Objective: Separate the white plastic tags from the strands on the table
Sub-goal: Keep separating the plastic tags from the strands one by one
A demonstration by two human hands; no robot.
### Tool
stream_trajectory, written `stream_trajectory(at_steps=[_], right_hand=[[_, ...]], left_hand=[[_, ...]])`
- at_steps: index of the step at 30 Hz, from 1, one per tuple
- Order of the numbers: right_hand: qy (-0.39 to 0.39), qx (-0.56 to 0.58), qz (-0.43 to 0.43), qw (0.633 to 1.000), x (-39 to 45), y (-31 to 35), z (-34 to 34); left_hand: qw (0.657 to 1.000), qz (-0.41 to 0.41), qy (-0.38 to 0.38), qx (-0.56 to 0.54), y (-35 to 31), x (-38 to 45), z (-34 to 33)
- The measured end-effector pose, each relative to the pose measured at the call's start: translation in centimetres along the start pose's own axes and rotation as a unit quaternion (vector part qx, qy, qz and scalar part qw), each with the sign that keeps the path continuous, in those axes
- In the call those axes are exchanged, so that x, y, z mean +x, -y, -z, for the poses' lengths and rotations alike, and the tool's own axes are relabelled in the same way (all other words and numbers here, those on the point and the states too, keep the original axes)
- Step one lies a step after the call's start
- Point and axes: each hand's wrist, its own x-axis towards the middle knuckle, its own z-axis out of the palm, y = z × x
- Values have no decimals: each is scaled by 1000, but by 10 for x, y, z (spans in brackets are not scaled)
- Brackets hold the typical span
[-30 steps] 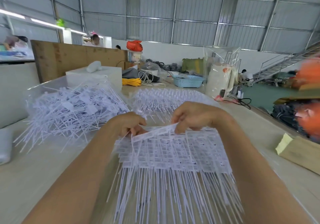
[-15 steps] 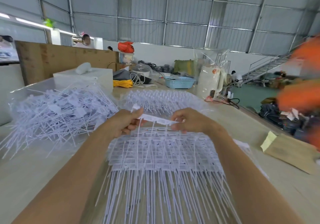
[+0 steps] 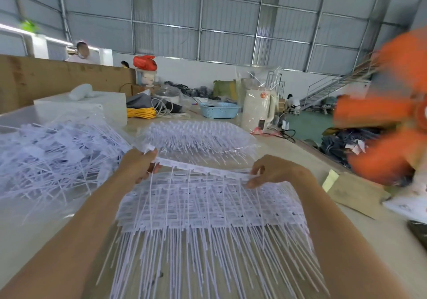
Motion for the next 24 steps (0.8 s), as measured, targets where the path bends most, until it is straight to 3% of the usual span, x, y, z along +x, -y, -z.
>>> stream_trajectory(at_steps=[6,11,13,16,19,22,24], right_hand=[[-168,-17,29,985,-17,4,39],[-138,-140,-61,979,-7,-7,42],[-139,-154,-53,977,5,3,24],[-172,-11,75,982,21,46,-11],[-134,141,180,964,27,99,-40],[-43,236,227,944,31,128,-56],[-55,258,228,937,36,130,-63]], left_hand=[[1000,-9,14,10,-6,-4,0],[997,-50,60,19,-12,-11,-3],[993,-77,82,31,-14,-14,-8],[988,-126,88,31,-12,-17,-15],[987,-142,77,10,-11,-18,-19],[988,-135,71,20,-6,-19,-17],[991,-117,41,45,-7,-17,-12]])
